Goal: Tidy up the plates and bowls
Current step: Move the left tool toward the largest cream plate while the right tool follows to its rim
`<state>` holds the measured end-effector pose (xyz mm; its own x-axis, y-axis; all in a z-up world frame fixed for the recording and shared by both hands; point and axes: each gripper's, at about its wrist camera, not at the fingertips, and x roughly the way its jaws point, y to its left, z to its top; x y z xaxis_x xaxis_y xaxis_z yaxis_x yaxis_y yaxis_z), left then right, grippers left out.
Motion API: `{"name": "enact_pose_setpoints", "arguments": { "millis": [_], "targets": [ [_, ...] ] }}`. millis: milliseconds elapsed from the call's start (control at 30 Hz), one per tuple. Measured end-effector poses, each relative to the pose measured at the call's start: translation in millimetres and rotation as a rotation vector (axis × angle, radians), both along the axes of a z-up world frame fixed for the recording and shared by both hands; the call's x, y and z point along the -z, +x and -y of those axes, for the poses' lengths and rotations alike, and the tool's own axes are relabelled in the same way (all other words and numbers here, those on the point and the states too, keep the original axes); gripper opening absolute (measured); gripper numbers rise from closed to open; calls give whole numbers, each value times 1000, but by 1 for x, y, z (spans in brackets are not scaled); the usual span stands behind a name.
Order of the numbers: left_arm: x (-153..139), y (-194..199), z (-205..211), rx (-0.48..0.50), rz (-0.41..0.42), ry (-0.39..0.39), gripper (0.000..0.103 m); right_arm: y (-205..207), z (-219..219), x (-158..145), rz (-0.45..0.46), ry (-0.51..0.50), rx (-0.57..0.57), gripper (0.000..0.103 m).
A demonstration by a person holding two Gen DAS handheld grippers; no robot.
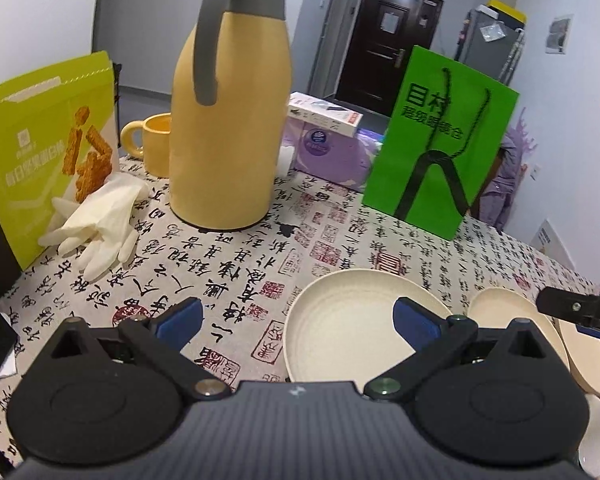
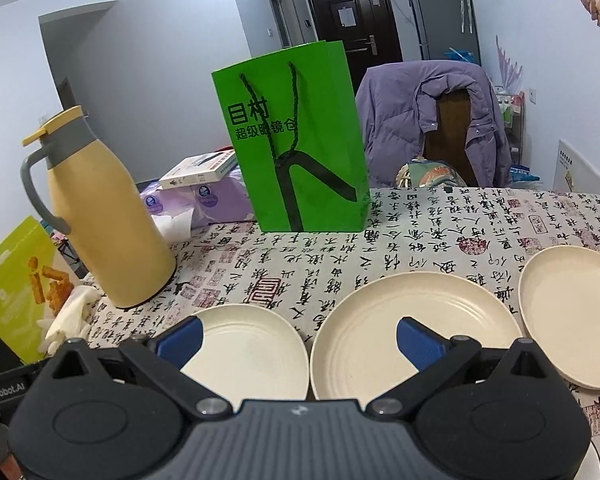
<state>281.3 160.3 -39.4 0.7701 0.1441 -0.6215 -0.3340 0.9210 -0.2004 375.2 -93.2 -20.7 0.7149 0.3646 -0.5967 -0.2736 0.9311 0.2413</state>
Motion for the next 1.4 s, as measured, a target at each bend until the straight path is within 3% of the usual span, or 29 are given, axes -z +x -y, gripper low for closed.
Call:
{"name": "enact_pose_setpoints", "arguments": {
  "millis": [400,667,1200,1400],
  "targets": [
    [34,17,-17,-79,-5,-69,103,24,-18,8,-13,-109,-46,103],
    [51,16,-19,-86,0,-33,103,37,-27,13,-25,-197,-88,103],
    [62,15,-26,-101,-11,-46,103,71,-55,27,-52,-296,-189,99],
    [68,18,-32,-96,-39,-93,103,82,-52,31,-57,-294,-191,99]
  ]
}}
